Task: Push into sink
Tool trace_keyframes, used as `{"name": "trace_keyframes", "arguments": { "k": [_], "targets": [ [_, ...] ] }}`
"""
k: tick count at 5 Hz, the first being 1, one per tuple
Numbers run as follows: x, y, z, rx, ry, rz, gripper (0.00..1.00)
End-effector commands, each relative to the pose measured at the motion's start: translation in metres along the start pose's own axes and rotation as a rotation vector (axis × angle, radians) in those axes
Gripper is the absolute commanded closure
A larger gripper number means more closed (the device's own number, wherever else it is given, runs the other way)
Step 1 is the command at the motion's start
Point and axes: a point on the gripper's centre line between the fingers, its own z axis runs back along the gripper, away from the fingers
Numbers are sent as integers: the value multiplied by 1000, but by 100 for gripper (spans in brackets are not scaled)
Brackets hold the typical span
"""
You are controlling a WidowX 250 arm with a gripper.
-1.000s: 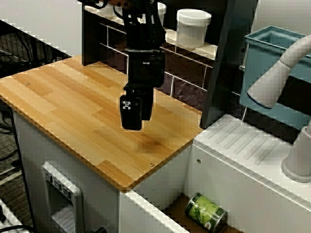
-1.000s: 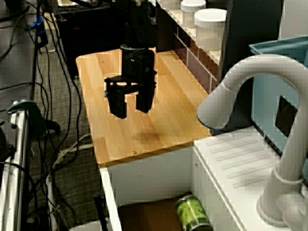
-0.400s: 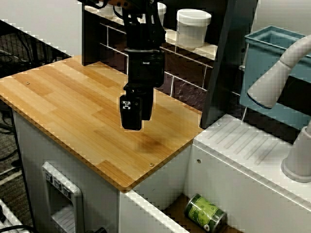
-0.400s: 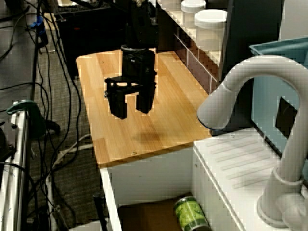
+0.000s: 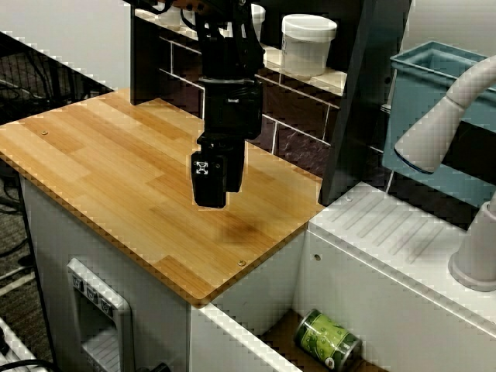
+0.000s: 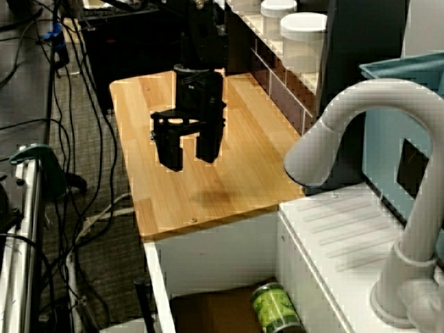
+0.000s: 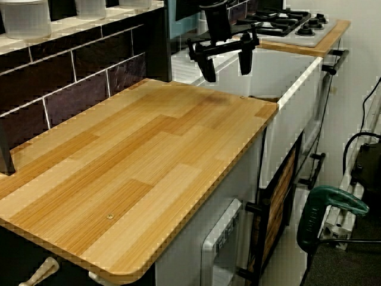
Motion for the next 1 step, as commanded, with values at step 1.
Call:
{"name": "trace_keyframes", "arguments": {
  "k": [1],
  "targets": [
    [15,-3,19,51,-30,-18,0]
  ]
}}
